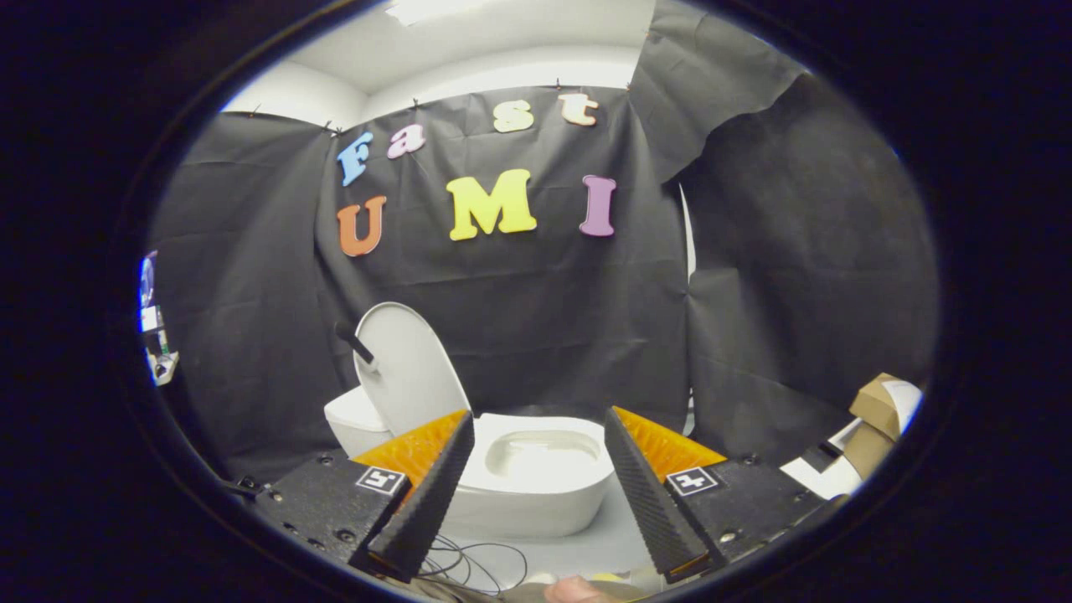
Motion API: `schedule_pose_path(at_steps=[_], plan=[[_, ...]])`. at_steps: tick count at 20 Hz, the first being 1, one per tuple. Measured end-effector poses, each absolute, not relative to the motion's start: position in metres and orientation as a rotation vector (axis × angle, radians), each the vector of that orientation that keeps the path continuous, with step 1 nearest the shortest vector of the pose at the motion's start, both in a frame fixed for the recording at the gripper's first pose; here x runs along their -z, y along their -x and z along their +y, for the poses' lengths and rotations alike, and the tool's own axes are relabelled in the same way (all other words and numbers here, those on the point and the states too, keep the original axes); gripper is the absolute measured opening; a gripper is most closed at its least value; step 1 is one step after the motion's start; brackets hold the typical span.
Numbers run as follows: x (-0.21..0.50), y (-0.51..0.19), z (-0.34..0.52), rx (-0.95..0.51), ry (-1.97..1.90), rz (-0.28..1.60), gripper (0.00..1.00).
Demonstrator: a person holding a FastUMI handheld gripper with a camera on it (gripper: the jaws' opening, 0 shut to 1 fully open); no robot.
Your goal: Open the toilet lid.
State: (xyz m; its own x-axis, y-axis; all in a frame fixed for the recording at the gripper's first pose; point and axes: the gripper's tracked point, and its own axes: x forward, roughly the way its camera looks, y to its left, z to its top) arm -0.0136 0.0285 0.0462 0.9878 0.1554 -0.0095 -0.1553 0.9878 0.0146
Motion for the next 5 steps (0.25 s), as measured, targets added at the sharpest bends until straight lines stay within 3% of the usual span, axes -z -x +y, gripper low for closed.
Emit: schedule_pose_path(at_steps=[5], plan=[[-0.031,0.022,0.014,-0.144,-0.049,0.028,0.98]])
